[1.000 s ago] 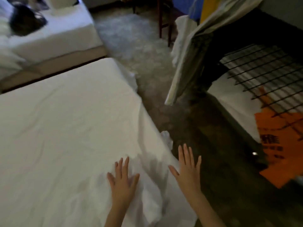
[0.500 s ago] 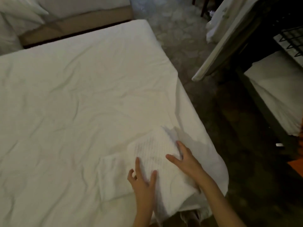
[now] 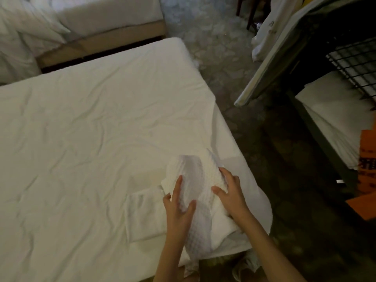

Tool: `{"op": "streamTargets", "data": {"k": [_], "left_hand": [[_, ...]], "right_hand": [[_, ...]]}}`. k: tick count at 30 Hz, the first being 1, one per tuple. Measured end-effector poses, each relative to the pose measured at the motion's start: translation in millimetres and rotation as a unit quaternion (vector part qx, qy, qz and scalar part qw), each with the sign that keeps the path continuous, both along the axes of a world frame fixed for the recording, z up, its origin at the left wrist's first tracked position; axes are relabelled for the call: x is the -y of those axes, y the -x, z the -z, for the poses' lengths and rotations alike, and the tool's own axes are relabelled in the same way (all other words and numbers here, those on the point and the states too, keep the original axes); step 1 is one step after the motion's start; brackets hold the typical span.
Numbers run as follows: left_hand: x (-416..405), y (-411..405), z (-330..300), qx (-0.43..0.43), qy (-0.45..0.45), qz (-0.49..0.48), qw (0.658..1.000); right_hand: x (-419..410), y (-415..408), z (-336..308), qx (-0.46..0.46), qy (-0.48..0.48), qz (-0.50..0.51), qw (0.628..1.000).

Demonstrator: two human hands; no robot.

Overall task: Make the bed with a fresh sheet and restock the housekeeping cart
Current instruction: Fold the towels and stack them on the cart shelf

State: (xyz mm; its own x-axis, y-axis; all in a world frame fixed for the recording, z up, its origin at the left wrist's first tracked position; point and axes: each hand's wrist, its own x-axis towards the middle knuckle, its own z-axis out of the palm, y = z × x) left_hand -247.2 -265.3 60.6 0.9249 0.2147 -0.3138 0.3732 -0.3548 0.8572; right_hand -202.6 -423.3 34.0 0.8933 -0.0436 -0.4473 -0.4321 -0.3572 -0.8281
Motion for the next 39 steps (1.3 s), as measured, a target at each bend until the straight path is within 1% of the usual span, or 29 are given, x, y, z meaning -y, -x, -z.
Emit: {"op": "streamTargets", "data": {"k": [4, 6, 9, 13, 15, 19, 23, 29, 33, 39], "left_hand": [[44.8, -34.1, -41.2, 0.053, -0.005, 0.05, 0.997], [90.7, -59.6, -61.2, 0.062, 0.006, 0.064, 0.996], [176.0, -100.2, -89.9, 0.091, 0.026, 0.09, 0.991], [285.2, -148.2, -120.0, 0.105, 0.065, 0.153, 0.98], [329.6, -169.1, -135.1, 0.116, 0.09, 0.185, 0.972], [394.8, -199.2, -161.2, 0.129, 0.121, 0.237, 0.955], [430.9, -234.4, -167.4, 0.132, 0.109, 0.267, 0.948], [465.7, -306.9, -165.0, 0.109, 0.102, 0.321, 0.935], [492.2, -392.0, -158.5, 0.086, 0.108, 0.365, 0.921], [535.4, -550.0, -128.7, 0.055, 0.106, 0.46, 0.88]], "right_hand": [[55.2, -18.4, -46.6, 0.059, 0.019, 0.056, 0.996], [102.4, -32.0, -72.0, 0.068, 0.032, 0.091, 0.993], [185.5, -48.6, -107.4, 0.114, 0.038, 0.136, 0.983], [290.7, -64.0, -148.5, 0.155, 0.009, 0.201, 0.967], [334.8, -72.3, -162.2, 0.158, 0.023, 0.203, 0.966], [399.9, -84.8, -180.2, 0.172, 0.032, 0.243, 0.954], [435.9, -103.8, -182.1, 0.175, 0.019, 0.243, 0.954], [462.5, -151.4, -179.8, 0.17, 0.007, 0.258, 0.951], [474.7, -215.1, -169.0, 0.176, 0.011, 0.302, 0.937], [481.7, -335.8, -141.6, 0.161, 0.006, 0.38, 0.911]]}}
